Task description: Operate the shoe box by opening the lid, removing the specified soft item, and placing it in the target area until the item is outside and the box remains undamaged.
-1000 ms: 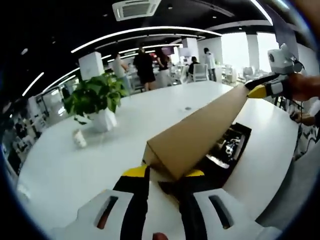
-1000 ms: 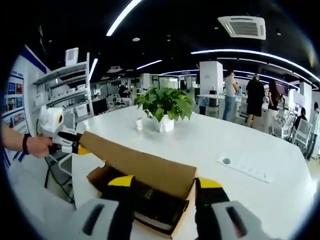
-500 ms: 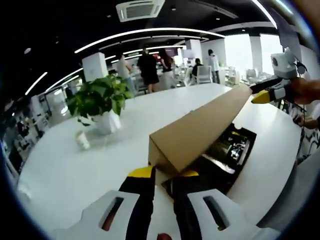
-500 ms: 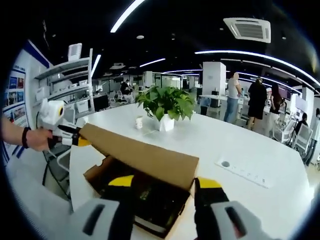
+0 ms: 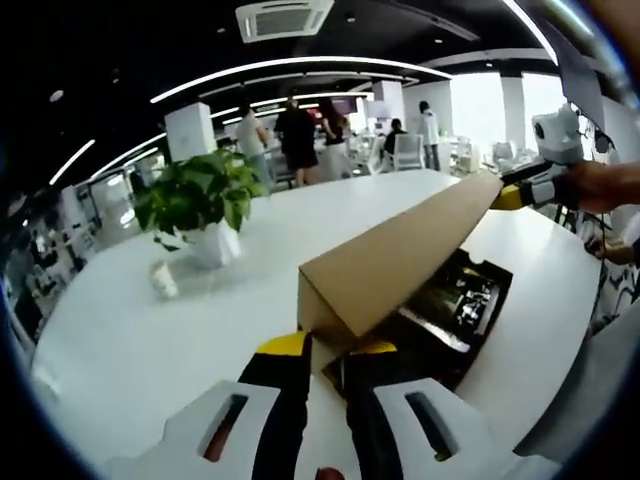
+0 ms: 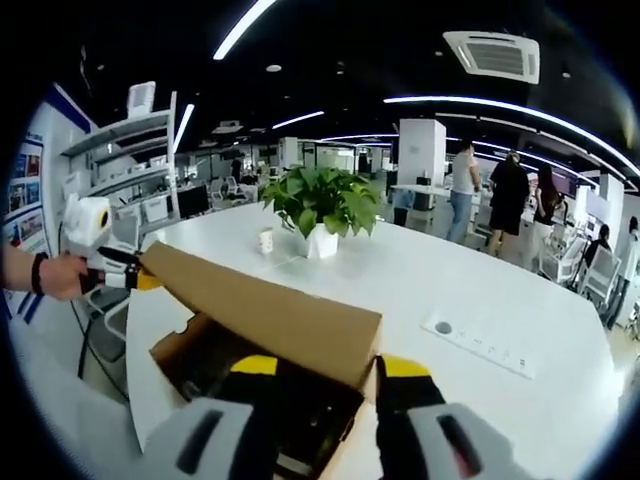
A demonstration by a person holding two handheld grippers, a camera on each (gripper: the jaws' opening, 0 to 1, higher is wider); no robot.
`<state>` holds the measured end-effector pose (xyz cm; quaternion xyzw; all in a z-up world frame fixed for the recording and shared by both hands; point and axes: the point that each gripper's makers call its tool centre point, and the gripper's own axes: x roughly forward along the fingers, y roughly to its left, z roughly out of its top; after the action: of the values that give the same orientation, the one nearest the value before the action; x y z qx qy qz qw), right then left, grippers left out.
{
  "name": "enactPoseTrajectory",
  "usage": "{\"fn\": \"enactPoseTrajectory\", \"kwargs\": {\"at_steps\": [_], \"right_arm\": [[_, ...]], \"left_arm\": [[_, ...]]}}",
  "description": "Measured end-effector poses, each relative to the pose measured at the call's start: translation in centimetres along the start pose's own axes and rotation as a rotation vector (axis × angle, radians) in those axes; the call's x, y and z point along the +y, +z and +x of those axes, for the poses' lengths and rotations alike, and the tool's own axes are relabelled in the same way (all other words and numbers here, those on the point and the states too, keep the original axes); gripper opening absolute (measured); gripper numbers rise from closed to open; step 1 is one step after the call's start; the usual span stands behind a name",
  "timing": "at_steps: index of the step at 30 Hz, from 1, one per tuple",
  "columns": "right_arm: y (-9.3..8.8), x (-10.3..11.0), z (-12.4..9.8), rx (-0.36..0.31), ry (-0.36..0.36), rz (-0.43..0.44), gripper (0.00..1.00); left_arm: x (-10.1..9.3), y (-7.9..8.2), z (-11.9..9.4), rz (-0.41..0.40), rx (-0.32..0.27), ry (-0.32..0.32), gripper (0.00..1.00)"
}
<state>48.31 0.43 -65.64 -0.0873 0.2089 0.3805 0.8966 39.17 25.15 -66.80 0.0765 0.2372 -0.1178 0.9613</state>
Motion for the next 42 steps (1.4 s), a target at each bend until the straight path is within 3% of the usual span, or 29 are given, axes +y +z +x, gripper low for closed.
{"fn": "enactPoseTrajectory", "kwargs": {"at_steps": [13,23,42], "right_arm": [[-0.8,-1.9,1.7,0.025,-0.034,0.029,0.16],[-1.4,-3.0,2.4,0.025,-0.045,0.058,0.05],[-2.7,-3.2,3.8,0.046,-0.046,0.076,0.04]], "left_arm": [[0.9,1.0,0.8,-0.011,-0.001,0.02,0.07],[1.2,0.6,1.4,-0.023,0.009,0.025,0.06],[1.9,-1.5,3.5,-0.066,0.062,0.014,0.06]]}}
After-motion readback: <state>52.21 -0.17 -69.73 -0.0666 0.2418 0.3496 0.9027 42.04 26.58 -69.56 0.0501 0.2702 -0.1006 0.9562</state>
